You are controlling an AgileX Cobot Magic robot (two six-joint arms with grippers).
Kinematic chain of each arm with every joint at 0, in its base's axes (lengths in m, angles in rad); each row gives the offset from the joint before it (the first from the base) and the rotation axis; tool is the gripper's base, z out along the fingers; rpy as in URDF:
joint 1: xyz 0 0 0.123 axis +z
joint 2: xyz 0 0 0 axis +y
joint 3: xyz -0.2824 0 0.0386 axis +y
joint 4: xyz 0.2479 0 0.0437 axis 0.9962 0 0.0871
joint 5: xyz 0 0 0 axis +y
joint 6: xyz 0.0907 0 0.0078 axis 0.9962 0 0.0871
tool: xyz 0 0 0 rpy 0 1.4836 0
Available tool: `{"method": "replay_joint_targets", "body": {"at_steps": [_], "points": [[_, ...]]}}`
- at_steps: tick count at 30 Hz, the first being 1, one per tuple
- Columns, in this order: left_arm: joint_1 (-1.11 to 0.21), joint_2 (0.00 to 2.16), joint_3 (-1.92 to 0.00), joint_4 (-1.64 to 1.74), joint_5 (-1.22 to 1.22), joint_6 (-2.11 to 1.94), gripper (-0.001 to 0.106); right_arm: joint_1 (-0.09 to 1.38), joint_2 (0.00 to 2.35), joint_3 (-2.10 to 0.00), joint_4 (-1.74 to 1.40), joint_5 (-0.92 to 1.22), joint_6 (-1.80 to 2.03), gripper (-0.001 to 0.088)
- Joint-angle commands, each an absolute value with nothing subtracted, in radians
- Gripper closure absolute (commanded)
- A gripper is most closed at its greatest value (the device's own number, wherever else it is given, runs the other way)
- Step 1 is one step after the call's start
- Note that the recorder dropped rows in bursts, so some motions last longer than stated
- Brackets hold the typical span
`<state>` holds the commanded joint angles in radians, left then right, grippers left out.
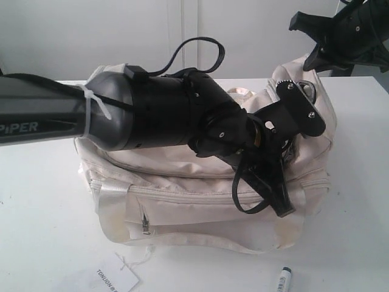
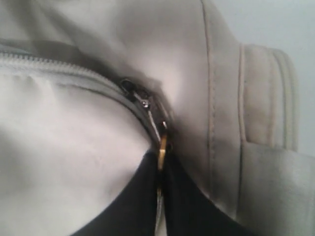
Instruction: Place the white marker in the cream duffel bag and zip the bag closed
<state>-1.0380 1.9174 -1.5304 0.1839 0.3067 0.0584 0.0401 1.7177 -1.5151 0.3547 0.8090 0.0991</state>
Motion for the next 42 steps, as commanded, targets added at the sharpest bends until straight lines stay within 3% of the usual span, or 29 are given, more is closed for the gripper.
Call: {"method": "replay_joint_targets", "body": {"at_steps": [28,36,42], "points": [[-1.038,1.790,-1.538,0.174,0.395,0.055,0.105,0.040,1.718,-1.515,0.355,0.819,0.083,0.0863],[-1.038,1.749,-1.538,0.162,0.386,0.055,0.105,0.040,1.718,-1.515,0.355,0.845,0.083,0.0647],[-1.038,1.749,-1.538,0.162,0.388,0.055,0.105,0.040,1.701,-1.515,0.355,0.881,0.083,0.0543]]}}
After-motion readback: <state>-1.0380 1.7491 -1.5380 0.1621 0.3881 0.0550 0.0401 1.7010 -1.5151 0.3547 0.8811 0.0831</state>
